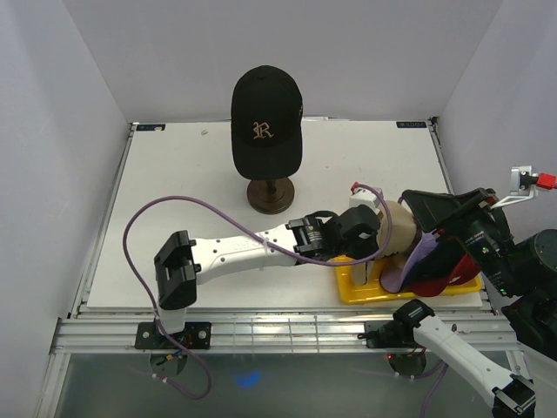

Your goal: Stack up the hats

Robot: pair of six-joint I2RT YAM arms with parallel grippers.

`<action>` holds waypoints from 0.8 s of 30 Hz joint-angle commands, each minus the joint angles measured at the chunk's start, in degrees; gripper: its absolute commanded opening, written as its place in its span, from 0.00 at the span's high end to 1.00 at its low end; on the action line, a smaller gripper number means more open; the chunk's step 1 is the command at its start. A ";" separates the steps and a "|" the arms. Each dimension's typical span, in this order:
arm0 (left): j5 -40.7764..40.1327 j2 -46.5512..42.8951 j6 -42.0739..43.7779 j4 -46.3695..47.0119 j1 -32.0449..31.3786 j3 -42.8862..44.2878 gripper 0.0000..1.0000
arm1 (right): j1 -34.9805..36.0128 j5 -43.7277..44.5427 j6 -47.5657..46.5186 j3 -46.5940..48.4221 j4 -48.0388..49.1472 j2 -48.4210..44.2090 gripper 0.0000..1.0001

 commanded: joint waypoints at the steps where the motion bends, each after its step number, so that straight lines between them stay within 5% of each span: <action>1: -2.19 -6.38 -1.65 2.66 0.43 -0.42 1.00 | 0.26 1.11 -0.71 0.41 2.71 0.84 0.57; 9: -1.14 -13.50 -4.65 7.65 2.18 -3.85 1.00 | 0.26 4.61 -0.36 3.04 2.62 0.75 0.59; 16: 15.79 -16.49 -7.20 17.32 12.89 -3.07 1.00 | 0.26 6.56 -0.45 7.79 2.97 3.38 0.60; 24: 26.89 -11.14 -10.26 23.46 21.43 8.80 1.00 | 0.26 4.36 0.69 7.36 4.99 4.53 0.60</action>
